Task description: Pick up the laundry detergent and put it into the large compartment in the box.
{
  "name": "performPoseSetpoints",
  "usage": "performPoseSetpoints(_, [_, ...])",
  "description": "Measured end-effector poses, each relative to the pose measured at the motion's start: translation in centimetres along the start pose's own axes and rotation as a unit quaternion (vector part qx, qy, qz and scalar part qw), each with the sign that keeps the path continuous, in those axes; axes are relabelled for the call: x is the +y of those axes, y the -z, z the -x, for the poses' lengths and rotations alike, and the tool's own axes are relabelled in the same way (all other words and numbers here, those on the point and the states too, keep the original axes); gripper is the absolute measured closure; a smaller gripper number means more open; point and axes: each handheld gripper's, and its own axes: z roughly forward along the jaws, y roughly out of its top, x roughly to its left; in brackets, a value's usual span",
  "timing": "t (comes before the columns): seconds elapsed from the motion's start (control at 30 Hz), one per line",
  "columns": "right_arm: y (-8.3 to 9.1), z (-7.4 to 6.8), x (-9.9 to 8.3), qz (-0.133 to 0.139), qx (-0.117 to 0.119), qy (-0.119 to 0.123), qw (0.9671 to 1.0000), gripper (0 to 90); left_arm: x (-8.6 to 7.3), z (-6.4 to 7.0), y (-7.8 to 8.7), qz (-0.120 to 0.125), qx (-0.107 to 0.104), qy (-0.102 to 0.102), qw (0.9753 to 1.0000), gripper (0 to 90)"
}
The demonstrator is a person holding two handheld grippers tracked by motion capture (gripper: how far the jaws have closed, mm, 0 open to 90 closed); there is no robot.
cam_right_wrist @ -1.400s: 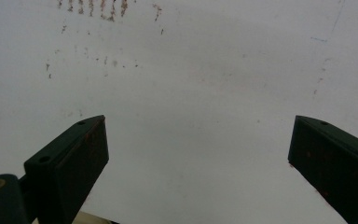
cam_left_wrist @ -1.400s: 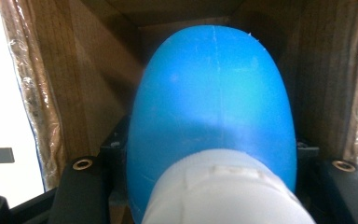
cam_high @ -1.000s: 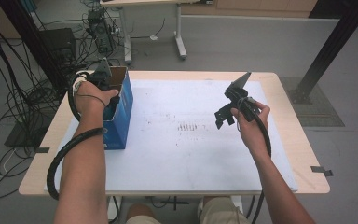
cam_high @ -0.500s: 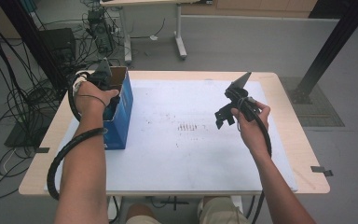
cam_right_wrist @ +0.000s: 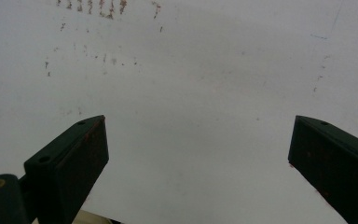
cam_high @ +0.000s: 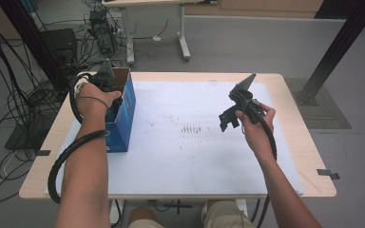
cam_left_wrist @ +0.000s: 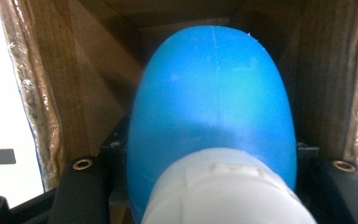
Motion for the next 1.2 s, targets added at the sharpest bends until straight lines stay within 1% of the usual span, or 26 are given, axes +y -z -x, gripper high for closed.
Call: performPoseSetpoints(1.2, [0.05, 0.05, -0.04, 0.002, 0.001, -0.001, 1.0000, 4.8, 0.05, 0.25, -0.02, -0.001, 0.003, -0.001, 1.0000, 37.7])
